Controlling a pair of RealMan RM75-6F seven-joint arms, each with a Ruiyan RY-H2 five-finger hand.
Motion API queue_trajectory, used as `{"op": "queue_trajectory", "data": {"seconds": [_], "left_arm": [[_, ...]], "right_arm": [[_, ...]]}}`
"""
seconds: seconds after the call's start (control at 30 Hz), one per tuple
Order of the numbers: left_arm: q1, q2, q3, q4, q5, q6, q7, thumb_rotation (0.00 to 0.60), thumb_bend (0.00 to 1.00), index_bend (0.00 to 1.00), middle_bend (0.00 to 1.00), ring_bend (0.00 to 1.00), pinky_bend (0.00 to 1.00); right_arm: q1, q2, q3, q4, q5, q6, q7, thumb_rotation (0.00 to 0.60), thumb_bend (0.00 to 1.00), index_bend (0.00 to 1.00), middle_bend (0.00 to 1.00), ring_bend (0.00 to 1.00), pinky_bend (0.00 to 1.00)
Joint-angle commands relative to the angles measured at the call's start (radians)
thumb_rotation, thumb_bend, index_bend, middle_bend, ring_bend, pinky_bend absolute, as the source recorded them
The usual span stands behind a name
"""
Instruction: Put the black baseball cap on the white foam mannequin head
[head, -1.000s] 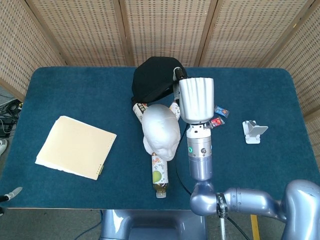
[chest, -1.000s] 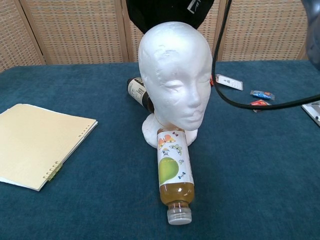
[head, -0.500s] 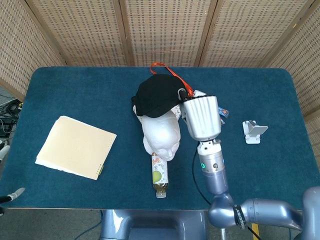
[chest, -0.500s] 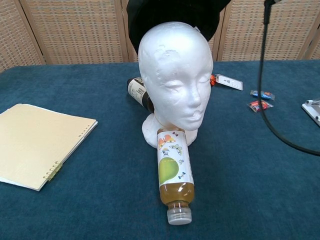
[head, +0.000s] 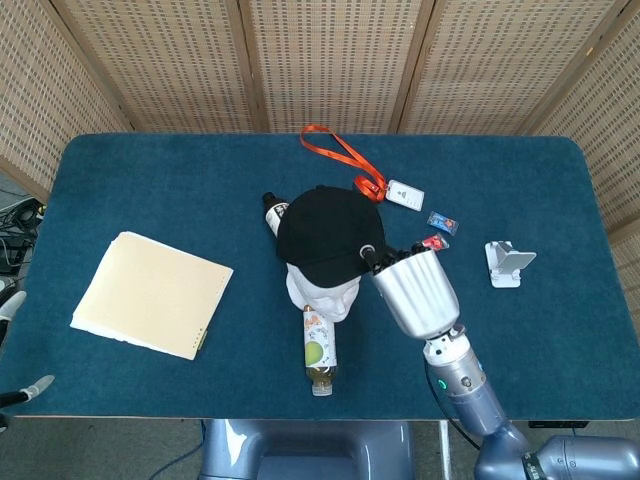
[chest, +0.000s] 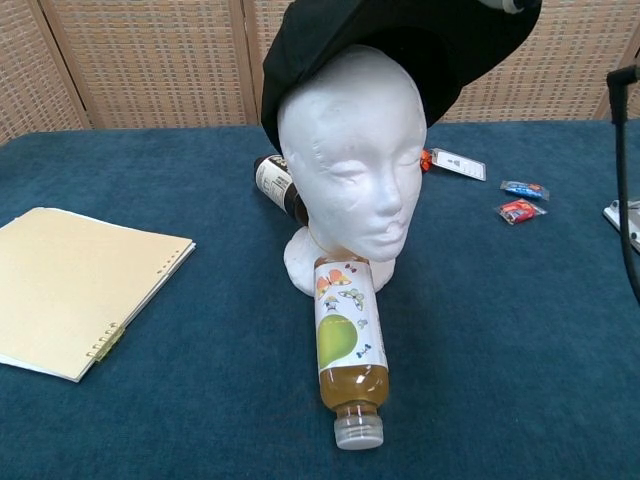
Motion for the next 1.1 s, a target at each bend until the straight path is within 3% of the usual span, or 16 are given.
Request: {"op": "queue_trajectory", "data": {"seconds": [0.03, 0.33, 0.77, 0.83, 1.0, 1.1], "left_arm": [[0.0, -0.001, 0.0, -0.001, 0.0, 0.0, 0.002, 0.6, 0.0, 0.0, 0.0, 0.0, 0.0], [0.0, -0.001, -0.001, 0.0, -0.002, 0.001, 0.002, 0.6, 0.0, 0.0, 0.0, 0.0, 0.0], [-0.003, -0.001, -0.001, -0.003, -0.004, -0.005, 0.008, 0.6, 0.0, 0.0, 0.0, 0.0, 0.0], [-0.003, -0.002, 0.0, -0.005, -0.003, -0.007, 0.012, 0.6, 0.0, 0.0, 0.0, 0.0, 0.0], [-0.002, -0.003, 0.001, -0.006, 0.001, -0.003, 0.017, 0.6, 0.0, 0.0, 0.0, 0.0, 0.0], [-0.002, -0.003, 0.002, -0.004, 0.003, -0.003, 0.018, 0.6, 0.0, 0.0, 0.0, 0.0, 0.0]], "right_arm": [[-0.021, 0.001, -0.041, 0.011, -0.064, -0.017, -0.018, 0.6, 0.64, 0.79, 1.0, 1.0, 1.0], [-0.047, -0.039, -0.067, 0.039, -0.077, -0.048, -0.052, 0.6, 0.64, 0.78, 1.0, 1.0, 1.0], [-0.081, -0.055, -0.047, 0.05, -0.079, -0.061, -0.048, 0.6, 0.65, 0.74, 1.0, 1.0, 1.0], [-0.085, -0.057, -0.045, 0.041, -0.081, -0.064, -0.047, 0.6, 0.6, 0.67, 1.0, 1.0, 1.0], [-0.091, -0.051, -0.043, 0.025, -0.094, -0.081, -0.045, 0.6, 0.32, 0.28, 1.0, 1.0, 1.0], [-0.097, -0.046, -0.044, 0.019, -0.103, -0.089, -0.045, 0.6, 0.23, 0.16, 1.0, 1.0, 1.0]]}}
